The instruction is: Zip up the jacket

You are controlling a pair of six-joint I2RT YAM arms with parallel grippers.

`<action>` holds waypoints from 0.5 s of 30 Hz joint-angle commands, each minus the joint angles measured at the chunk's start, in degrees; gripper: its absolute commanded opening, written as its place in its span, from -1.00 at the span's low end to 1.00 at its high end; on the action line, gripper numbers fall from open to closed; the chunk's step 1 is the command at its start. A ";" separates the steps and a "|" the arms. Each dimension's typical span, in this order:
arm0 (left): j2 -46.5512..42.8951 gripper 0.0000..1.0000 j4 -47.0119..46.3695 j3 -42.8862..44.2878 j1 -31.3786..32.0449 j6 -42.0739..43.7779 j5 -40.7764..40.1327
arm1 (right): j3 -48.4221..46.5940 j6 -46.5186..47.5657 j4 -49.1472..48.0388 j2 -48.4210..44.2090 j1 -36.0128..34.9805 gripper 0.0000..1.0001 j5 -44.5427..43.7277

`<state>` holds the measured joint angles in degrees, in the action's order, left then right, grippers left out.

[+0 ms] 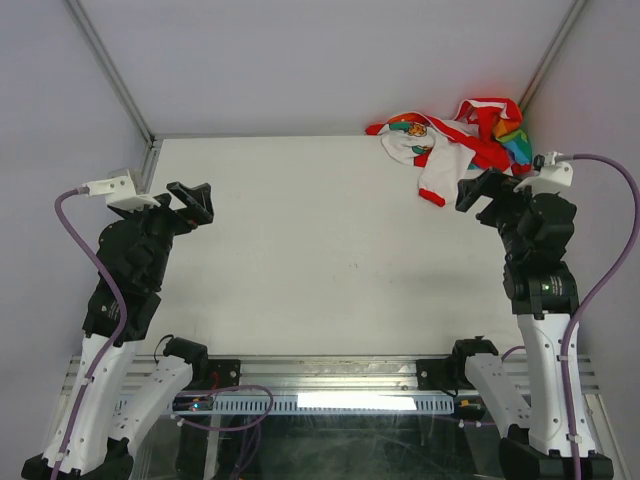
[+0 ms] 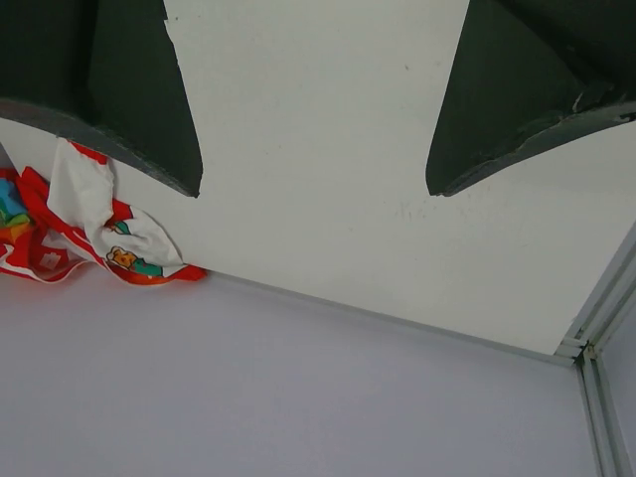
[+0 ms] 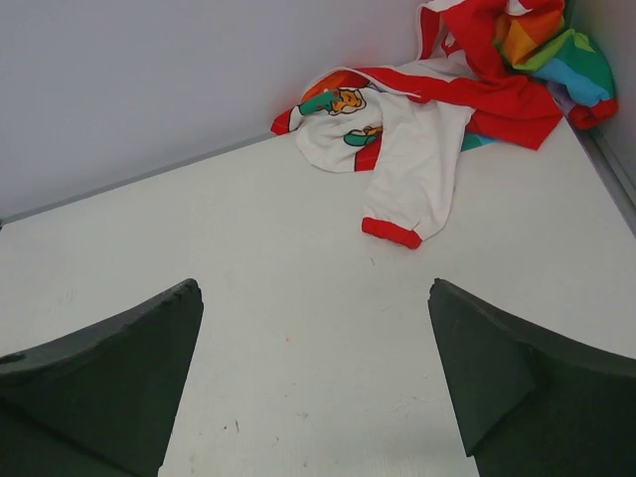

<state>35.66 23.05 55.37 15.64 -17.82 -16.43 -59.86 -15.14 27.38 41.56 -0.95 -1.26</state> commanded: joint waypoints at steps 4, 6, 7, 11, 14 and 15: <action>0.11 0.98 -2.92 1.14 -0.64 -1.06 -0.20 | -1.15 -0.16 -1.71 0.47 0.07 0.99 -0.12; 0.07 0.98 -2.90 0.89 -0.69 -1.16 -0.02 | -0.94 -0.10 -2.12 0.88 0.08 0.99 0.10; -0.01 0.98 -2.84 0.70 -0.70 -1.24 -0.01 | -0.80 -0.17 -2.33 1.16 0.08 0.99 0.17; 0.06 0.98 -3.03 -0.47 -0.69 -1.92 0.35 | 1.54 -0.56 -4.67 2.84 0.10 0.99 2.05; 1.30 0.98 -3.77 -1.94 -0.69 -3.14 1.92 | 5.24 -2.63 -8.74 5.21 0.08 0.99 2.43; 1.94 0.98 -3.99 -2.27 -0.63 -3.77 3.03 | 6.47 -3.41 -10.49 6.65 0.16 0.99 2.17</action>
<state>35.73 22.31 54.68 15.64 -19.62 -16.16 -56.95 -15.77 24.12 44.66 -0.95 -0.19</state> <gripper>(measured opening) 0.990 0.994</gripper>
